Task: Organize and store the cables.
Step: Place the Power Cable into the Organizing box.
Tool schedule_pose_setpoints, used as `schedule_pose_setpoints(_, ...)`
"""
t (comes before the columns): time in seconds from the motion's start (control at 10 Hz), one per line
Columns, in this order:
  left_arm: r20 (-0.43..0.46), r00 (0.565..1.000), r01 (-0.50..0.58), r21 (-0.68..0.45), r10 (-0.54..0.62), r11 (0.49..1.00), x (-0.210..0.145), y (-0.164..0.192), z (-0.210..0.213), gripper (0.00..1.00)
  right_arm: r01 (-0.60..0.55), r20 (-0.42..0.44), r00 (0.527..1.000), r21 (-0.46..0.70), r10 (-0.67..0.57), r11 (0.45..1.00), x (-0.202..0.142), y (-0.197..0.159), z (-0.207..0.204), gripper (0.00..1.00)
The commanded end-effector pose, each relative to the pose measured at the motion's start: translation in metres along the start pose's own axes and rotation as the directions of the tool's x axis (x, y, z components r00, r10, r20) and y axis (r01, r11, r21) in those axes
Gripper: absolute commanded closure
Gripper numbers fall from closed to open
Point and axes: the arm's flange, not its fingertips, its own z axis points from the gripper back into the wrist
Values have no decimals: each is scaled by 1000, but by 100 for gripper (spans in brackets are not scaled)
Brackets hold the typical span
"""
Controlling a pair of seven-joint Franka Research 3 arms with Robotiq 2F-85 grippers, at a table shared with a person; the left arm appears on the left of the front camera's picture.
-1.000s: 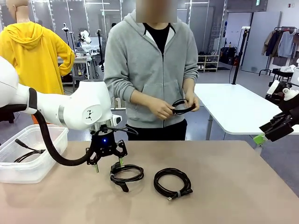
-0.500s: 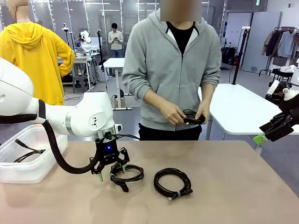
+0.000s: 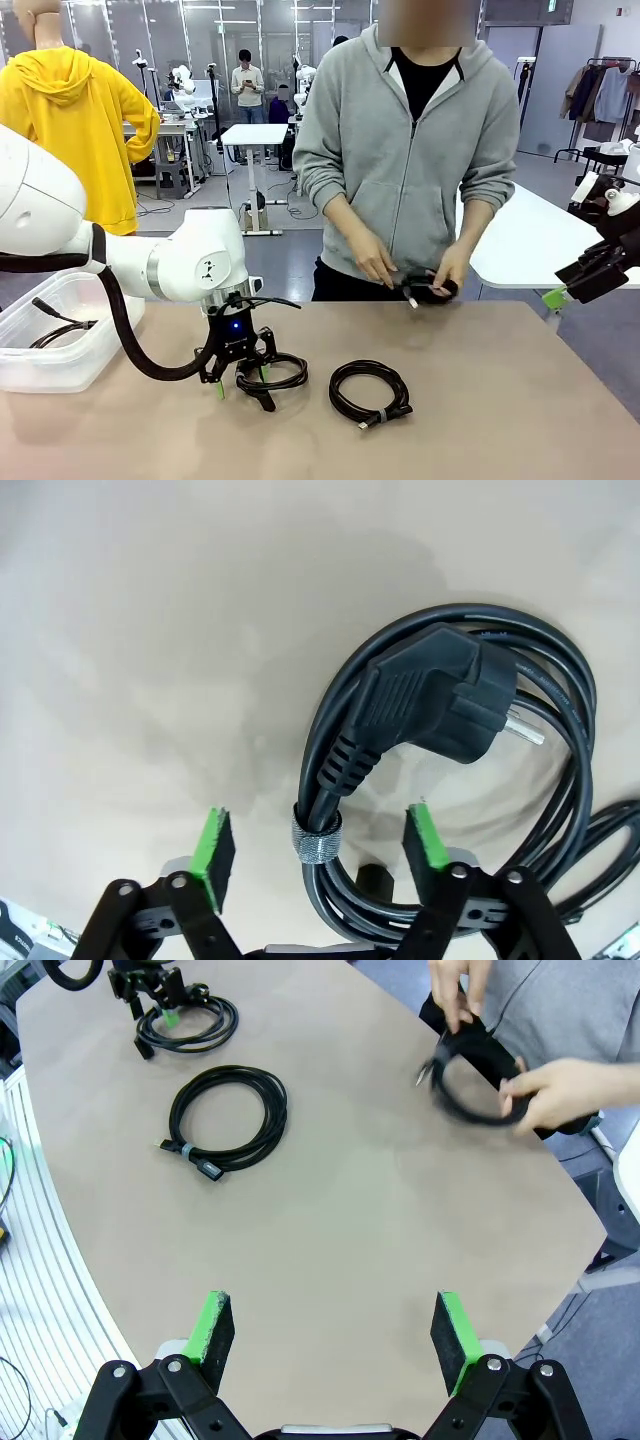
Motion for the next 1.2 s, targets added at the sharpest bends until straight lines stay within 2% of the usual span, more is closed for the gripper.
schedule_pose_setpoints(0.0, -1, 1000, -26, 8, 26, 1000, 2, -6, 2, 96, 28, -2, 1000, 6, -28, 1000, 3, 0, 1, 0)
schedule_pose_setpoints(0.1, -1, 1000, -22, 4, 22, 1000, 3, -7, -1, 100, 28, -2, 1000, 6, -28, 1000, 3, 0, 1, 0)
schedule_pose_setpoints(0.3, 1, 1000, -15, 2, 15, 1000, 5, -8, -4, 100, 28, -2, 1000, 6, -28, 1000, 3, 0, 1, 0)
schedule_pose_setpoints(0.4, 18, 1000, -11, -8, 11, 1000, 6, -8, -3, 97, 28, -2, 1000, 6, -28, 1000, 3, 0, 1, 0)
schedule_pose_setpoints(0.5, 22, 1000, -9, -5, 9, 1000, 6, -8, -2, 100, 28, -2, 1000, 6, -28, 1000, 3, 0, 1, 0)
schedule_pose_setpoints(0.7, 35, 999, 0, -2, 0, 1000, 5, -5, 6, 100, 28, -2, 1000, 6, -28, 1000, 3, 0, 1, 0)
schedule_pose_setpoints(0.8, 57, 998, 19, 7, -19, 1000, 1, 1, 20, 100, 28, -2, 1000, 6, -28, 1000, 3, 0, 1, 0)
schedule_pose_setpoints(1.1, 199, 973, 114, 34, -118, 993, -20, 26, 94, 100, 28, -2, 1000, 6, -28, 1000, 3, 0, 1, 0)
